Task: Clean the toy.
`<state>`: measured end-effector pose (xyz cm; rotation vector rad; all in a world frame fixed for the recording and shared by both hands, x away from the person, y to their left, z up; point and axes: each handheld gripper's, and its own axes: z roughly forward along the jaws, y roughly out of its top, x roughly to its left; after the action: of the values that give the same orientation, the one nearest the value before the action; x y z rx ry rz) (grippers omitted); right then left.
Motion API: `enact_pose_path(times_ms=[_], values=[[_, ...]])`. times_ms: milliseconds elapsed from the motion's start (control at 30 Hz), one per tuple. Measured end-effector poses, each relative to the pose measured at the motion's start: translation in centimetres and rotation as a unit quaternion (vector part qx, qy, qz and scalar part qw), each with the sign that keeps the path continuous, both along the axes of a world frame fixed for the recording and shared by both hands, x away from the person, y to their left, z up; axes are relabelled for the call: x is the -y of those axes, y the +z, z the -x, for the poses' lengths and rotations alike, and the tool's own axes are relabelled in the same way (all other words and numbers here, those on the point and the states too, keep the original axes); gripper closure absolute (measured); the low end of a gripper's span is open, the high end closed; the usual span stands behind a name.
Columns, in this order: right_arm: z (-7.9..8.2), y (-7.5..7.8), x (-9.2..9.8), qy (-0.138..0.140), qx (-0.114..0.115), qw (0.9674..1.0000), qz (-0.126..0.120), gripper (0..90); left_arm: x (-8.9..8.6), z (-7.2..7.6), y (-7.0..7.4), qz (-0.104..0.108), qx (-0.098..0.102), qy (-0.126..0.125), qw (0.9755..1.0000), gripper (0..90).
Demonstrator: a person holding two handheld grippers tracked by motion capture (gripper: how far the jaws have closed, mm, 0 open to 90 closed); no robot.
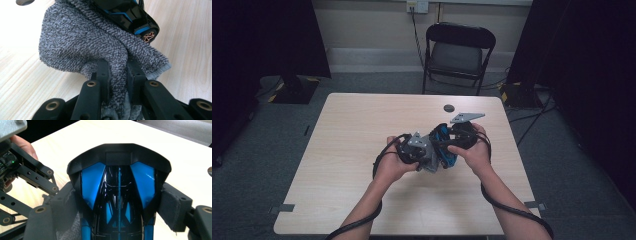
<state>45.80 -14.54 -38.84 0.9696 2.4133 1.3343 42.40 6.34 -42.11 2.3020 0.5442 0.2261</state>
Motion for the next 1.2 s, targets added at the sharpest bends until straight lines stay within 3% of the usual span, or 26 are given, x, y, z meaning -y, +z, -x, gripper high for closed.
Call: enact_pose_path(times_ms=[1067, 1200], values=[[-0.8, 0.3, 0.5, -0.011, -0.004, 0.9999, 0.006, 25.2, 0.8, 1.0, -1.4, -0.010, -0.006, -0.020, 0.9997, 75.4], [-0.8, 0.4, 0.5, -0.013, -0.005, 0.9999, 0.007, 25.2, 0.8, 1.1, -1.6, -0.018, -0.006, -0.024, 0.9995, 75.4]])
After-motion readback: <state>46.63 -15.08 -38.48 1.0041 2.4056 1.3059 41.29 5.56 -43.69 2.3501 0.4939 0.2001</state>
